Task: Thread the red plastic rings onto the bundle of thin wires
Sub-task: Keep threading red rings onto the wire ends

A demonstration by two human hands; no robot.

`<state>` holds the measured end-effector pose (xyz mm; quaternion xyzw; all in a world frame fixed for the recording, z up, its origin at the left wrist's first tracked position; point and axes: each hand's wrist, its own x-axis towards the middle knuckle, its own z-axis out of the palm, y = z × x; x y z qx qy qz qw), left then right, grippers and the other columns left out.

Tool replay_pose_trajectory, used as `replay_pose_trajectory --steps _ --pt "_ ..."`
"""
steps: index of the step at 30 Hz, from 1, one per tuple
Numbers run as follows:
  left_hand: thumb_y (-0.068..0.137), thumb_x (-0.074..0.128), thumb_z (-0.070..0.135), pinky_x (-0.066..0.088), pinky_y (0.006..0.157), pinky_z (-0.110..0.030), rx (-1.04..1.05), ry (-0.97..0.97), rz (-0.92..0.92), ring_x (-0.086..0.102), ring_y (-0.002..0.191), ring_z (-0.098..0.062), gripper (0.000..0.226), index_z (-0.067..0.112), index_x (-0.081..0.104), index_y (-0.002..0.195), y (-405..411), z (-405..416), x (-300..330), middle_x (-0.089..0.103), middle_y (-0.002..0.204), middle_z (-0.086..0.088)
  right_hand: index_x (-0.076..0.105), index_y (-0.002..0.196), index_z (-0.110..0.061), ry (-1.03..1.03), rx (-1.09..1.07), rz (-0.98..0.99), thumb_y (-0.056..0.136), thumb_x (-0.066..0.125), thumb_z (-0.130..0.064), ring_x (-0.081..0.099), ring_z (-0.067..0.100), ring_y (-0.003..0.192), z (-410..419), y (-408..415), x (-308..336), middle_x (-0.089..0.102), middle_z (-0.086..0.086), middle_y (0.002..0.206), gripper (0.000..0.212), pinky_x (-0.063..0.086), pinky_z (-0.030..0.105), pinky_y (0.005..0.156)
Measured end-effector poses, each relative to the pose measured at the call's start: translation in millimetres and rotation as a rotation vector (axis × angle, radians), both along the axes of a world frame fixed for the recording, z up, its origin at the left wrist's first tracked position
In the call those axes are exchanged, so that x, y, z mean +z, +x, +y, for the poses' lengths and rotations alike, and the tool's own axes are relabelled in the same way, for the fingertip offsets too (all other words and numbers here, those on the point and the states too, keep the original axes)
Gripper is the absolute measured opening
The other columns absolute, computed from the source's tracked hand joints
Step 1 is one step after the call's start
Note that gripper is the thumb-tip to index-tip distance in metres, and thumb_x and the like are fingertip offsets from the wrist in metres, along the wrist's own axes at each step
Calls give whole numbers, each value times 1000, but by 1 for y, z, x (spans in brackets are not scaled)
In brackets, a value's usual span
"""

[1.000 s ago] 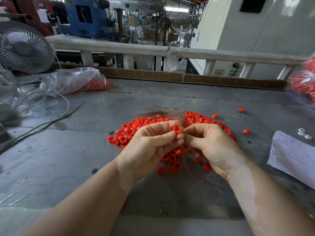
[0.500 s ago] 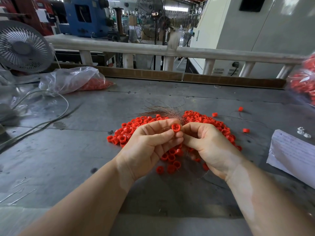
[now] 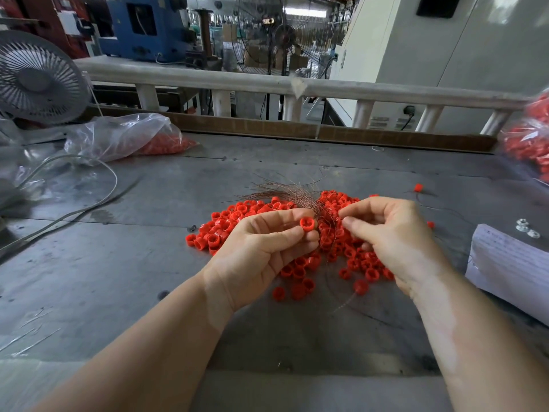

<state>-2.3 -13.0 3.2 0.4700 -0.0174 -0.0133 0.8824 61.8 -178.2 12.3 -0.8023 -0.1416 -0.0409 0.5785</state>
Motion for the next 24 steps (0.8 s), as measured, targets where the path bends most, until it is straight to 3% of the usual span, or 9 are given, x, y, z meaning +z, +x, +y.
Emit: replay_pose_trajectory --steps 8,12,17,24 --pt "68 58 0 57 68 -23 6 -8 -3 67 68 -16 20 4 72 82 0 1 2 67 73 -9 71 73 -18 7 135 9 82 69 -4 51 -6 53 5 -3 0 63 -11 56 16 39 9 49" --pt "69 58 0 56 67 -22 11 -20 -1 66 69 -15 23 1 68 90 0 1 2 66 74 -9 69 72 -19 -12 76 -22 79 70 1 54 -7 54 2 -2 2 64 -12 58 21 39 5 53" --pt "68 58 0 56 67 -23 3 -20 1 67 69 -16 22 3 71 85 0 1 1 66 74 -9 64 65 -25 -270 -126 -131 77 71 1 60 5 64 -6 1 2 65 -7 68 30 45 17 62" --pt "67 59 0 56 67 -23 3 -2 3 67 69 -16 20 4 72 82 1 1 0 66 74 -9 61 61 -29 -603 -191 -136 75 76 -14 54 7 59 -6 -4 4 57 -15 59 26 38 24 63"
